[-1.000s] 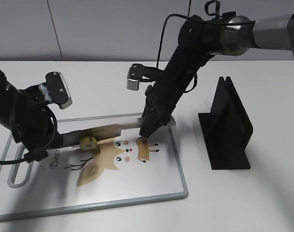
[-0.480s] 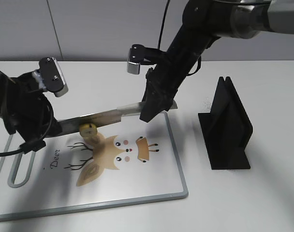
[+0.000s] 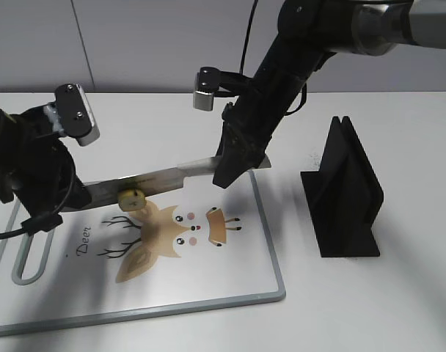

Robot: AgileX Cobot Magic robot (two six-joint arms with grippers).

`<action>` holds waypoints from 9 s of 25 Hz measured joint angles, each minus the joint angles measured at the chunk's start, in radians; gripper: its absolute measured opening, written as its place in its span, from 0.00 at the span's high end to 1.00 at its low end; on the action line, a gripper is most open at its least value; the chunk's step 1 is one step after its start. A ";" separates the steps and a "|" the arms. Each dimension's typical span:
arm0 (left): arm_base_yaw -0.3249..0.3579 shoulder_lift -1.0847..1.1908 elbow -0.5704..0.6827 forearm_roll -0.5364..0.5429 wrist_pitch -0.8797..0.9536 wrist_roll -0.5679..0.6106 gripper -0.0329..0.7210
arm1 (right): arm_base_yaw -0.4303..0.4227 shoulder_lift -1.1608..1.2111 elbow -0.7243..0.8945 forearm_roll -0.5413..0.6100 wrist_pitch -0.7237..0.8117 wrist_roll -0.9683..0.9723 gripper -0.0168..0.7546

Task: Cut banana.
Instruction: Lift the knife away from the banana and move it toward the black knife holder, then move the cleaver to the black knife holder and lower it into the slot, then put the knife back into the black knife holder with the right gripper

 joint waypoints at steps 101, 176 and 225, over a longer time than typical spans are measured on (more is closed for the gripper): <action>0.193 -1.633 0.390 0.385 0.522 -1.084 0.25 | 0.061 -1.329 1.110 -0.713 -0.523 1.683 0.76; 0.193 -1.633 0.390 0.385 0.520 -1.084 0.26 | 0.068 -1.004 1.106 -0.884 -0.591 1.841 0.76; 0.193 -1.633 0.390 0.386 0.520 -1.084 0.26 | 0.064 -0.861 0.928 -0.800 -0.417 1.778 0.76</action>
